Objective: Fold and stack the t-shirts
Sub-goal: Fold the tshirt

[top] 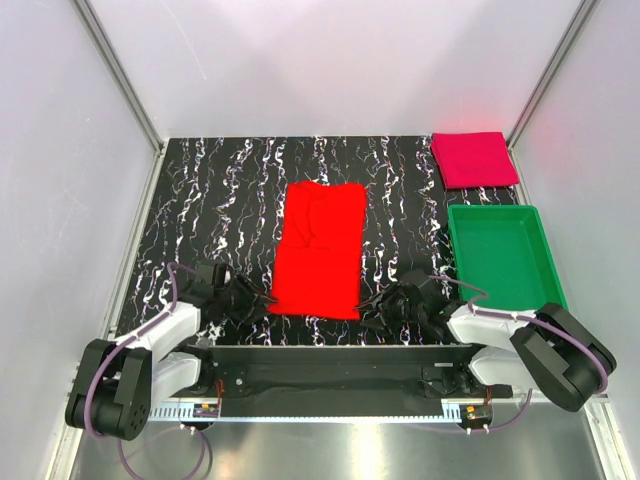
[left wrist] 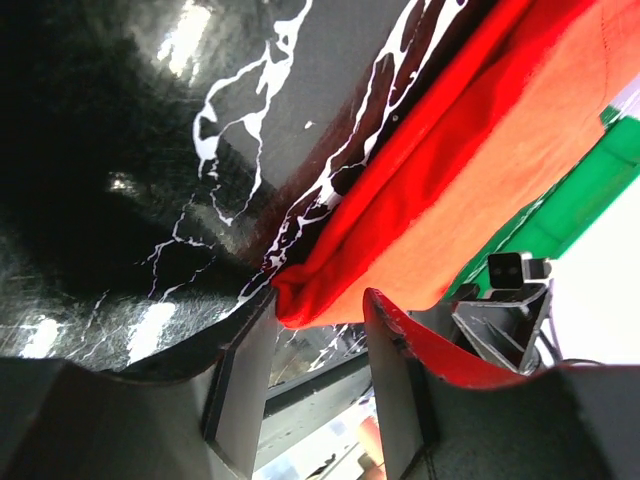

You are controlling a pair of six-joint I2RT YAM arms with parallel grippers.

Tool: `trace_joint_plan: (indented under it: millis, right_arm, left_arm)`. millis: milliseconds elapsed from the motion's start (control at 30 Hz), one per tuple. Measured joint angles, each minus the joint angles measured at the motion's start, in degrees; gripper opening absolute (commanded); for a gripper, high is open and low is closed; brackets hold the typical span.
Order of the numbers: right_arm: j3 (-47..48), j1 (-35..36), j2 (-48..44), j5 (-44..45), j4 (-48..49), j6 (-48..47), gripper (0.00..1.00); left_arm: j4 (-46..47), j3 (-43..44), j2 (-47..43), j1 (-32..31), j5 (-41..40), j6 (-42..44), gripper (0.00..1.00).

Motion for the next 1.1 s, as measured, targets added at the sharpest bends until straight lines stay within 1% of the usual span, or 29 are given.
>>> trace_joint_plan:
  millis: [133,233,433,467,633,733,767,833,900,967,1000,1033,1100]
  right_arm:
    - [-1.09,0.07,-0.11,0.72,1.51,2.1,0.5]
    - [-2.01,0.07,0.46,0.66,3.48,3.54,0.49]
    - [-1.92,0.11,3.28,1.09,7.72,3.58,0.47]
    - [-1.84,0.13,3.58,1.11,8.07,3.52,0.45]
    - [-1.55,0.42,4.22,1.55,8.28,3.23,0.43]
    - [-1.55,0.61,3.3,1.77,6.88,3.34,0.42]
    - [-1.66,0.7,2.64,1.88,6.01,3.56,0.41]
    - [-2.01,0.81,1.53,2.21,4.81,3.89,0.4]
    - [-2.36,0.85,1.03,2.47,4.66,3.93,0.4]
    - [-2.4,0.9,1.6,2.54,5.42,3.85,0.41]
    - [-2.34,0.92,2.32,2.56,6.27,3.74,0.41]
    - [-2.21,0.92,3.37,2.51,7.48,3.61,0.43]
    - [-1.64,0.98,5.33,2.23,9.97,3.48,0.47]
  left_arm:
    - [0.31,-0.37,-0.15,0.0,-0.28,-1.66,0.45]
    - [0.76,-0.87,-0.39,0.0,-0.39,-2.93,0.43]
    - [1.99,-2.73,-2.38,0.04,-0.87,-5.38,0.41]
    - [2.19,-2.97,-2.71,0.04,-0.92,-5.62,0.41]
    - [1.9,-3.96,-4.9,0.04,-1.73,-6.84,0.41]
    - [1.79,-4.39,-5.75,0.04,-2.12,-7.32,0.4]
    - [1.79,-4.42,-5.75,0.04,-2.12,-7.41,0.38]
    - [1.64,-4.48,-5.75,0.04,-2.21,-7.52,0.29]
    - [1.42,-4.79,-5.6,0.04,-2.29,-7.3,0.22]
    - [1.4,-4.92,-5.46,0.04,-2.34,-7.08,0.22]
    - [1.46,-4.92,-5.29,0.04,-2.32,-7.06,0.24]
    - [1.55,-4.92,-5.2,0.04,-2.27,-7.02,0.26]
    - [1.79,-4.92,-5.2,0.04,-2.19,-6.88,0.27]
